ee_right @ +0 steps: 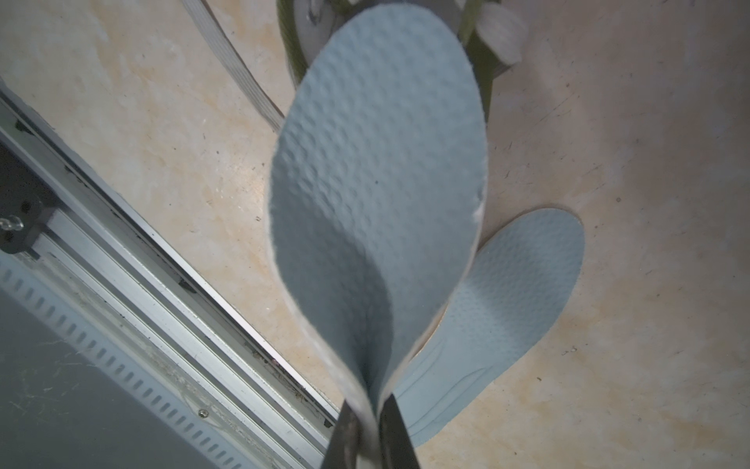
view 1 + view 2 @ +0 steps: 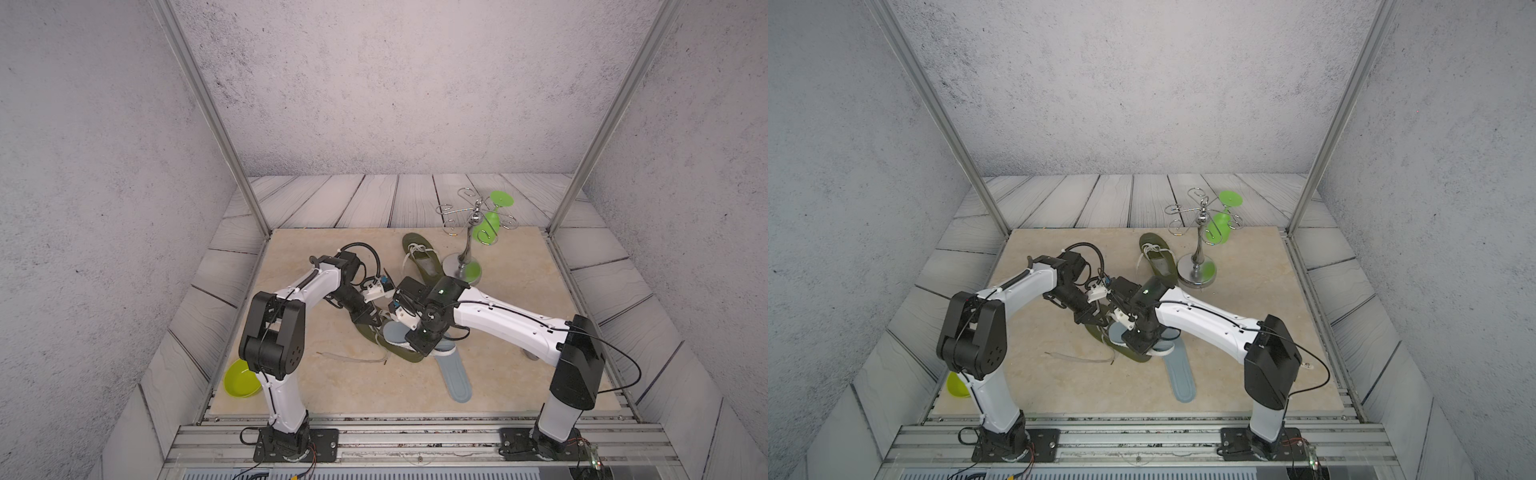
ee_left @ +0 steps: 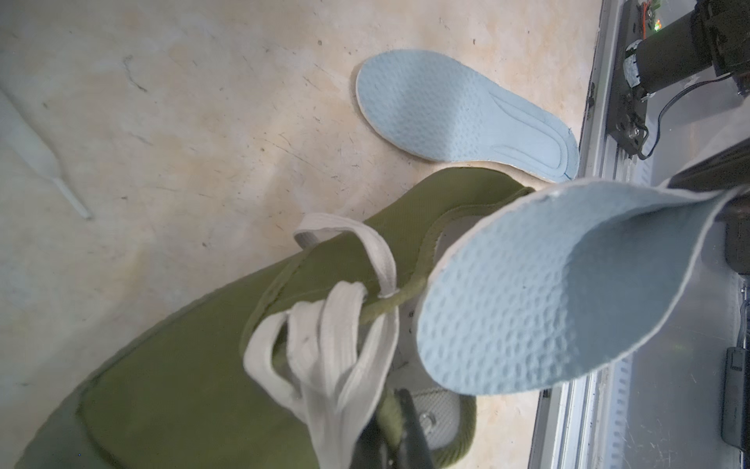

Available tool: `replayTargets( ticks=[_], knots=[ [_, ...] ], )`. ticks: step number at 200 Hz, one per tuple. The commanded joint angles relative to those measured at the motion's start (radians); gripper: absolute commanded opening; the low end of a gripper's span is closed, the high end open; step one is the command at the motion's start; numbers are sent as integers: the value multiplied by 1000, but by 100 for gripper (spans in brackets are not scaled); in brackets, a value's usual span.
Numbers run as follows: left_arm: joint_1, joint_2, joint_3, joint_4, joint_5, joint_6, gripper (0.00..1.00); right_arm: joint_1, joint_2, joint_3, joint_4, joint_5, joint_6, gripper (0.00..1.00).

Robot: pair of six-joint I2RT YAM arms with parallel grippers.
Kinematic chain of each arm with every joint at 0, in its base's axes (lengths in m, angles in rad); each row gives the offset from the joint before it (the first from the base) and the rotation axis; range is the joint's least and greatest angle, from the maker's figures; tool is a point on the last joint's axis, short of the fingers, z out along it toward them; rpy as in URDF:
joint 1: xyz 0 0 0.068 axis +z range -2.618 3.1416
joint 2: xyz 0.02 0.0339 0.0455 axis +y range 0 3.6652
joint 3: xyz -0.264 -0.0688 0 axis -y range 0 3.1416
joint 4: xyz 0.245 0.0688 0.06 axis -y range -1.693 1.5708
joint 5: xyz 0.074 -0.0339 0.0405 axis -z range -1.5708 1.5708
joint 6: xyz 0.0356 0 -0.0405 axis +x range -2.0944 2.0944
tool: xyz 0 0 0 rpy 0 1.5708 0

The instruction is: Insert the insole into the shoe

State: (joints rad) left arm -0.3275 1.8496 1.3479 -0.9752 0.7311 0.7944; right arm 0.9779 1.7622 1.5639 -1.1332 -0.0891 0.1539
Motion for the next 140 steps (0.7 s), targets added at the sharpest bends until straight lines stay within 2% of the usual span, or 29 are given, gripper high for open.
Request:
replayTargets(
  ticks=[1, 43, 71, 140],
  knots=[
    [-2, -18, 36, -20, 58, -1, 0, 1, 20, -8, -19, -42, 11, 9],
    [-2, -7, 51, -33, 53, -33, 0, 7, -31, -59, 15, -113, 43, 9],
    [-5, -11, 44, -27, 51, -36, 0, 1, -23, -88, 24, -68, 65, 9],
    [-16, -19, 22, -19, 34, -28, 0, -25, 67, 27, 22, -28, 117, 9]
  ],
)
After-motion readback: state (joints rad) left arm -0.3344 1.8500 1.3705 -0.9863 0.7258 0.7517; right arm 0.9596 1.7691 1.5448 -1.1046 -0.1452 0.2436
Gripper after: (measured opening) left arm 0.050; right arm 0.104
